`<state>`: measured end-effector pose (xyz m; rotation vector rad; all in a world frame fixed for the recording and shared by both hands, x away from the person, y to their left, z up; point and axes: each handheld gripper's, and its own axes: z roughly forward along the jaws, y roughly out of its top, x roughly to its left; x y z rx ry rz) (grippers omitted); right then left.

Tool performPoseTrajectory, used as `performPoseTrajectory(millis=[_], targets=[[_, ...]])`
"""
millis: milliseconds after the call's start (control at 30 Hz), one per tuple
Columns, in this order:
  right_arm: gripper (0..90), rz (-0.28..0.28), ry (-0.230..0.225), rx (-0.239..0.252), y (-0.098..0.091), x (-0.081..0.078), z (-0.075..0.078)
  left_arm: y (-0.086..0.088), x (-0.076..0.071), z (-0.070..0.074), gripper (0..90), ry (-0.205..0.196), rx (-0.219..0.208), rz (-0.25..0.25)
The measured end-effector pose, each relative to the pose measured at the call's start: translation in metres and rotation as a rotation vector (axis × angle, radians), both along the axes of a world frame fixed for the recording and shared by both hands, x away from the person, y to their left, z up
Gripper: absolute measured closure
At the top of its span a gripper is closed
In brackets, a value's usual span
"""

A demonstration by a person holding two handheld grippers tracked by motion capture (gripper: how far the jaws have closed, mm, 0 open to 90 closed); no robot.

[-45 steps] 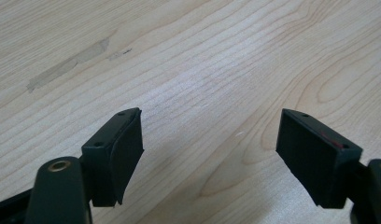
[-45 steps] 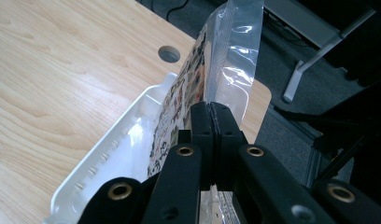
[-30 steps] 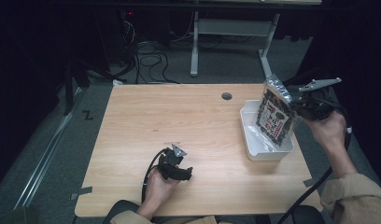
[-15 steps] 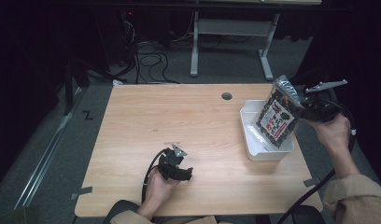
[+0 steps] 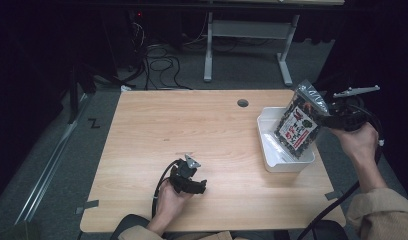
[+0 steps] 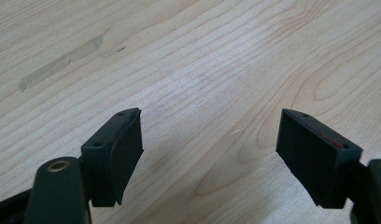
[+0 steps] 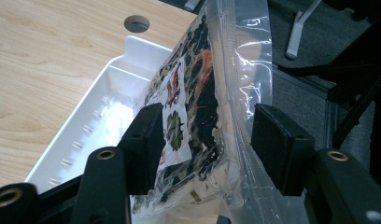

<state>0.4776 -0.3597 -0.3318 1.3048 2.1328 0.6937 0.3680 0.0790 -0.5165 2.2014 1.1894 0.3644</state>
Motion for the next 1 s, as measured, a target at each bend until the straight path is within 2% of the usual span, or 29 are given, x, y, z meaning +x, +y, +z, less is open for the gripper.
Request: performPoseTrajectory(millis=[267, 600, 733, 900, 1000], targets=[[41.1, -0.024, -0.007, 0.016, -0.006, 0.000, 0.001, 0.000, 0.000, 0.000, 23.3, 0.001, 0.002, -0.002], [40.4, -0.038, -0.053, 0.033, -0.009, -0.006, 0.007, 0.000, 0.000, 0.000, 23.3, -0.001, 0.002, -0.001], [40.3, -0.044, -0.097, 0.048, -0.010, -0.012, 0.012, 0.000, 0.000, 0.000, 23.2, -0.001, 0.002, -0.001], [44.9, 0.002, -0.130, 0.064, -0.003, -0.023, 0.019, 0.000, 0.000, 0.000, 23.3, -0.002, 0.002, -0.002], [46.1, 0.039, -0.142, 0.092, 0.004, -0.029, 0.020, 0.000, 0.000, 0.000, 23.3, -0.002, 0.001, -0.002]])
